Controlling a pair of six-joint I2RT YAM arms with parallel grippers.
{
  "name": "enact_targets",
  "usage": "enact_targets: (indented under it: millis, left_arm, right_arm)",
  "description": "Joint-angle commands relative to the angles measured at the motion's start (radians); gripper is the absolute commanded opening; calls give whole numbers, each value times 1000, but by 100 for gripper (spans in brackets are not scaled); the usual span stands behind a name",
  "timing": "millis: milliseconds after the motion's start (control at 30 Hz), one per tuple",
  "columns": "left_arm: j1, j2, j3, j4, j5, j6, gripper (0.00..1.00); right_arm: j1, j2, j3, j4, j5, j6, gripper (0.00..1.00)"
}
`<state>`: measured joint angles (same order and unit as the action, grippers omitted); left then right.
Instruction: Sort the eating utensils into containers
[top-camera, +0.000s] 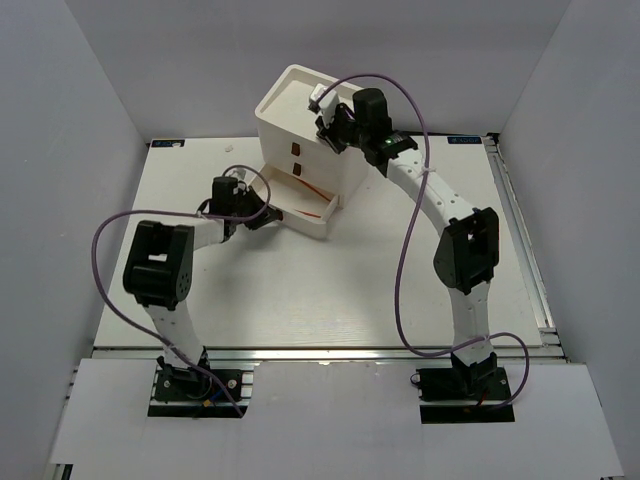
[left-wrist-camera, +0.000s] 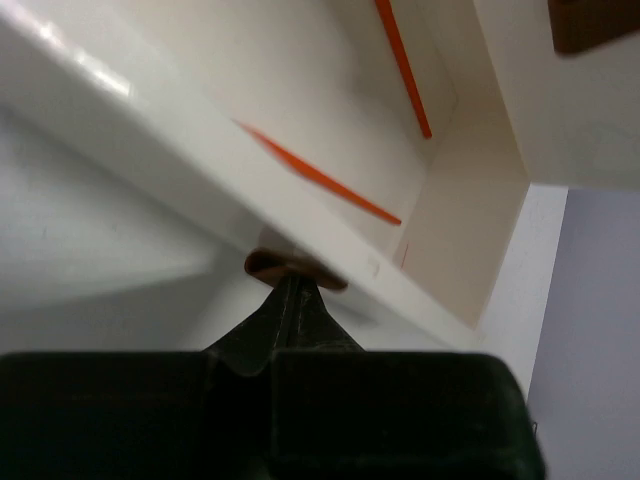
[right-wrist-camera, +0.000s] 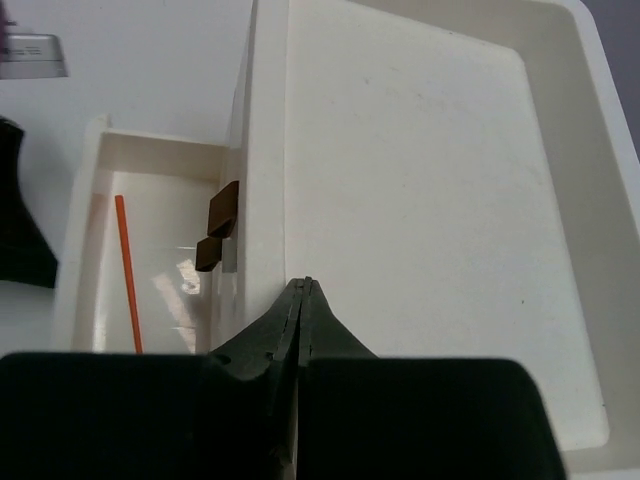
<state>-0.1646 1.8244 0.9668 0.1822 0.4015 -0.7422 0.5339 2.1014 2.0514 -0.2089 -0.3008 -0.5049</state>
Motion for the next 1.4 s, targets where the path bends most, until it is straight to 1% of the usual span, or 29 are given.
enact_targets:
  millis: [0,167,233,300,467,567,633,733,767,833,867,900,933,967,1000,1033,1067,1100,1133,1167,1200,1233,1267,1333,1367]
  left_arm:
    - [5,68,137,43,22,-22,0]
    - [4,214,274,57,25,-91,0]
    - [-3,246,350,57,28,-97,0]
    - [-9,286,395,57,28,-111,0]
    - [-16,374,548,57,54,-158,2]
    - [-23,408,596,57,59,-181,4]
    - [-23,397,590,57,45,-187,5]
    - [-21,336,529,59,8,-169,12]
    - [-18,316,509,57,2,-163,18]
    - [-9,253,442,59,-6,-149,27]
    - [-4,230,420,59,-7,-145,38]
    - [-1,204,373,59,-9,-138,43]
    - [3,150,327,57,-13,-111,52]
    - [4,119,326,57,-12,-102,52]
    - [11,90,282,54,-10,-89,58]
    - [14,60,259,46,-4,-66,59]
    - [20,-6,236,42,0,-37,62]
    - [30,-42,211,39,-3,-11,70]
    - [34,-80,160,37,-9,3,76]
    - [43,-158,136,33,-30,15,85]
    - [48,-196,115,27,-42,50,98]
    - [54,-233,81,10,-52,64,98]
    - [57,-302,70,-1,-68,98,98]
    - [65,-365,46,-30,-69,116,98]
    - [71,-397,40,-38,-66,133,98]
  right_arm:
    - [9,17,21,-121,-132,72,0]
    - [14,19,18,-150,-184,117,0]
    - [15,20,16,-159,-204,129,0]
    - [18,22,10,-179,-224,137,0]
    - [20,23,-5,-185,-235,160,0]
    - [20,22,-4,-184,-228,167,0]
    - [17,20,12,-178,-212,167,0]
    - [5,17,50,-173,-195,167,0]
    - [0,14,62,-170,-190,164,0]
    - [-12,11,104,-172,-187,163,1]
    - [-15,5,118,-175,-190,155,2]
    - [-23,2,133,-178,-210,152,5]
    - [-29,-9,156,-193,-242,140,7]
    - [-29,-9,164,-204,-242,140,7]
    - [-32,-29,167,-214,-279,117,11]
    - [-34,-40,165,-242,-302,108,14]
    - [-35,-67,156,-260,-326,97,17]
    - [-38,-82,145,-279,-374,68,25]
    - [-40,-99,132,-297,-389,53,30]
    - [-40,-136,95,-326,-399,39,35]
    - [-44,-158,72,-336,-396,23,43]
    - [-54,-197,22,-333,-379,23,47]
    - [-64,-214,-2,-328,-371,28,54]
    - [-92,-247,-37,-313,-368,84,65]
    - [-125,-260,-46,-313,-367,109,89]
